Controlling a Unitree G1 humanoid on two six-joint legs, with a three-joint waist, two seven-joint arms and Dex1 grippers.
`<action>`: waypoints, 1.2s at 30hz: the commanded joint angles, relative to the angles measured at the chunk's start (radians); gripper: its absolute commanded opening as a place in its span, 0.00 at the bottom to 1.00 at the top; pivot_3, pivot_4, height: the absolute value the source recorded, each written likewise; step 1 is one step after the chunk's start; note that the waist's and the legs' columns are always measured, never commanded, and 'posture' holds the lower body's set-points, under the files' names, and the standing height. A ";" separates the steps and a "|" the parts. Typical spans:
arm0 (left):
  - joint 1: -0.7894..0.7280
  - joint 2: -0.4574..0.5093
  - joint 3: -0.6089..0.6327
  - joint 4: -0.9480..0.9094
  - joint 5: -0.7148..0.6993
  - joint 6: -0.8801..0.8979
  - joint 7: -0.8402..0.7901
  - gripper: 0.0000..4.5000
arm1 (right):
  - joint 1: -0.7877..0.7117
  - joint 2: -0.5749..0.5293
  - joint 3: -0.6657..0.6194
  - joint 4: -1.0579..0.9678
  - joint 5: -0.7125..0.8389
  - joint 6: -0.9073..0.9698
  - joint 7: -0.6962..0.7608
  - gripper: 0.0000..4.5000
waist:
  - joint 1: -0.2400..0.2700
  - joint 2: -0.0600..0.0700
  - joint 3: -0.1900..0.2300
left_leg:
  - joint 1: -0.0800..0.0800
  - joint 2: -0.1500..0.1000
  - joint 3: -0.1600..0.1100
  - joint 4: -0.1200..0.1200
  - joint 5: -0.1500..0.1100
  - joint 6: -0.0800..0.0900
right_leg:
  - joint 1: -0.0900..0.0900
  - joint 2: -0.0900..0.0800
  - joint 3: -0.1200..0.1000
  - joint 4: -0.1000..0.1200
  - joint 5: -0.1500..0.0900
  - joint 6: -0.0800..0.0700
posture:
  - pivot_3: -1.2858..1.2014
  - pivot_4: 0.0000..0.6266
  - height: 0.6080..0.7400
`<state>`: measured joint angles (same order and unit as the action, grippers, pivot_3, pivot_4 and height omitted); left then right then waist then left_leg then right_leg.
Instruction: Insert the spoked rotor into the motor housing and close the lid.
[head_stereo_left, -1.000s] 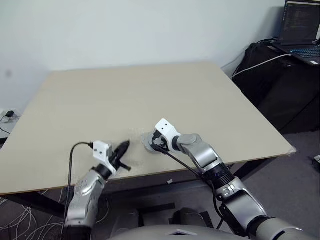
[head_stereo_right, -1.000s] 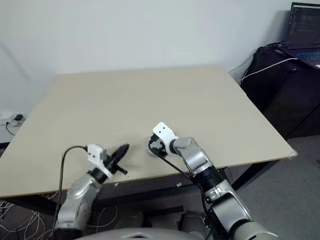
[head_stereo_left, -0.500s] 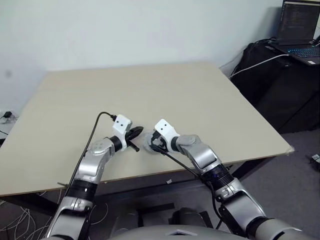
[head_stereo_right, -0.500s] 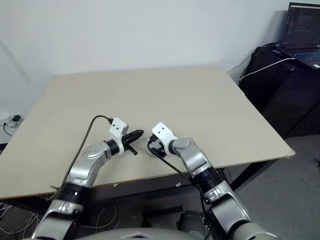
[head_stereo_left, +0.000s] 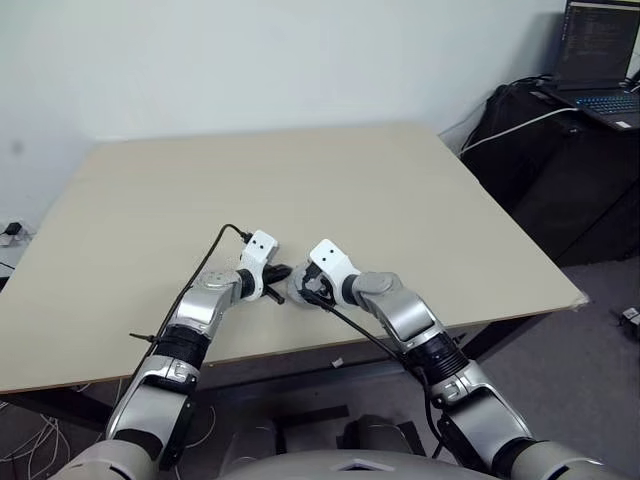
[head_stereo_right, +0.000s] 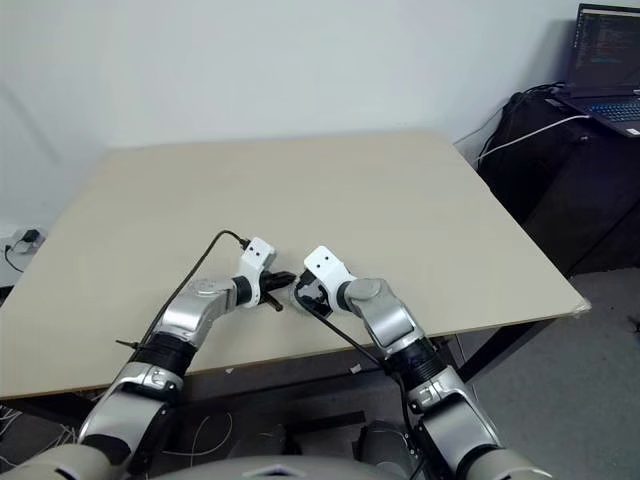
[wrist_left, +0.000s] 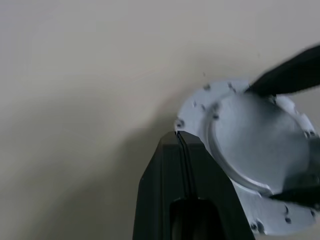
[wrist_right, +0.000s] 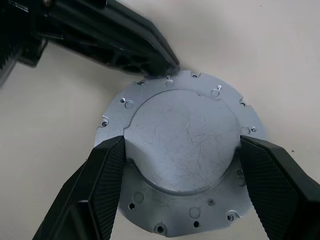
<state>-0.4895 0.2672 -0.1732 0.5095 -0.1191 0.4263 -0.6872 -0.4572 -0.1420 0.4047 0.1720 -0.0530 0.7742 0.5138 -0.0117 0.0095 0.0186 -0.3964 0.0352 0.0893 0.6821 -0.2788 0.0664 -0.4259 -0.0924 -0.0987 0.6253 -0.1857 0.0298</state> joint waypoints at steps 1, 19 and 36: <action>-0.035 0.006 -0.039 -0.002 0.025 0.048 -0.042 0.00 | 0.034 -0.005 0.025 0.045 -0.012 0.059 -0.008 0.72 | -0.001 0.000 0.000 | 0.000 0.000 0.000 0.000 0.000 0.000 | 0.000 0.000 0.000 0.000 0.000 0.000 | 0.52 0.00 1.00; -0.028 -0.042 0.018 -0.030 -0.012 -0.020 -0.091 0.00 | 0.036 0.000 0.028 0.037 -0.009 0.068 -0.012 0.72 | 0.001 -0.001 -0.001 | 0.000 0.000 0.000 0.000 0.000 0.000 | 0.000 -0.001 0.000 0.000 0.000 0.000 | 0.52 0.00 1.00; -0.015 -0.023 -0.041 -0.012 0.036 0.058 -0.077 0.00 | 0.031 0.005 0.029 0.041 -0.010 0.067 -0.011 0.72 | -0.004 -0.002 -0.002 | 0.001 0.000 0.000 0.000 0.000 0.000 | 0.000 -0.001 0.000 0.000 0.000 0.000 | 0.52 0.00 1.00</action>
<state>-0.5053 0.2379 -0.1981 0.4950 -0.1156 0.4572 -0.7854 -0.4526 -0.1285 0.4034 0.1637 -0.0536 0.7947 0.4962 -0.0153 0.0073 0.0166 -0.3958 0.0350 0.0892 0.6821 -0.2791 0.0667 -0.4258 -0.0930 -0.0985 0.6255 -0.1861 0.0294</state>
